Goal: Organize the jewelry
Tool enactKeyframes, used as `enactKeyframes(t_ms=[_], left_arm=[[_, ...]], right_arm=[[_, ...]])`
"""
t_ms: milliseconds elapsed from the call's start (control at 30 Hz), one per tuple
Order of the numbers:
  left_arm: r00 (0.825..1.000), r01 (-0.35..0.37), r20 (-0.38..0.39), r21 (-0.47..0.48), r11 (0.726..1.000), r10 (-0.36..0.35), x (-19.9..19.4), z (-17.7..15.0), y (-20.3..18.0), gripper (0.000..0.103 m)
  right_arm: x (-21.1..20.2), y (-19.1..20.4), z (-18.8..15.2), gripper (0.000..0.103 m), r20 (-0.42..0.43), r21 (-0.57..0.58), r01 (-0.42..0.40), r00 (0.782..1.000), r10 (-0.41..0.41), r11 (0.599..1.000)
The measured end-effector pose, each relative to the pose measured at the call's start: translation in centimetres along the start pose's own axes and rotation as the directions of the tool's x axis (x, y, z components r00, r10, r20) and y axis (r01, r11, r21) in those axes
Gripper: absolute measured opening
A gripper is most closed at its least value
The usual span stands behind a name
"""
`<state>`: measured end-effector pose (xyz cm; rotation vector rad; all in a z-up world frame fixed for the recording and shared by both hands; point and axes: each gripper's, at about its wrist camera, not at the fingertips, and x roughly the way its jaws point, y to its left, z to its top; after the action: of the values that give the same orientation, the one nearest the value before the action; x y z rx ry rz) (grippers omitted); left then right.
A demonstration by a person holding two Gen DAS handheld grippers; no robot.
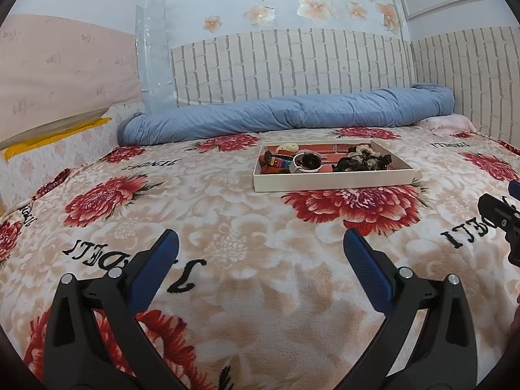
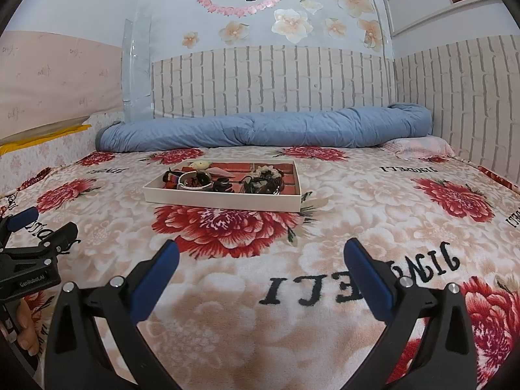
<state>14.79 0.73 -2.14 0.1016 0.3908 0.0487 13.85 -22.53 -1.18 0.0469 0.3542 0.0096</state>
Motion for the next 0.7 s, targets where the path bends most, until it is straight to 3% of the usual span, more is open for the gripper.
enactKeyframes(t_ms=[700], left_arm=[[1.000, 0.001, 0.003, 0.003, 1.000, -0.001, -0.06, 0.00, -0.10, 0.098]], right_arm=[[-0.11, -0.03, 0.04, 0.099, 0.007, 0.001, 0.002, 1.000, -0.002, 1.000]])
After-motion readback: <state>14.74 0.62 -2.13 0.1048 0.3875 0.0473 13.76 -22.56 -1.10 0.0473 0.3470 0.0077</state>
